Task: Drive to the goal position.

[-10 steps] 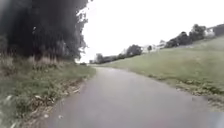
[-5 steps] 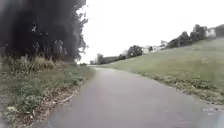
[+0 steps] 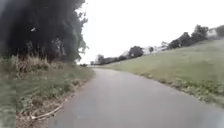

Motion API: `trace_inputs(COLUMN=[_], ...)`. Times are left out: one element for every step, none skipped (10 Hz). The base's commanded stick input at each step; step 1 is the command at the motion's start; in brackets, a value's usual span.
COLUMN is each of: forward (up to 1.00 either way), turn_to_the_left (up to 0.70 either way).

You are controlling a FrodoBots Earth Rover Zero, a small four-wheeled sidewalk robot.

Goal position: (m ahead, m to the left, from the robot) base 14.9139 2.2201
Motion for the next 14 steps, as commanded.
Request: trace_inputs(forward=[1.00,1.00,1.00,1.00,1.00,1.00,1.00,1.00,1.00,1.00,1.00,1.00,1.00,1.00], turn_to_the_left=[0.00,0.00,0.00,0.00,0.00,0.00,0.00,0.00,0.00,0.00,0.00,0.00,0.00,0.00])
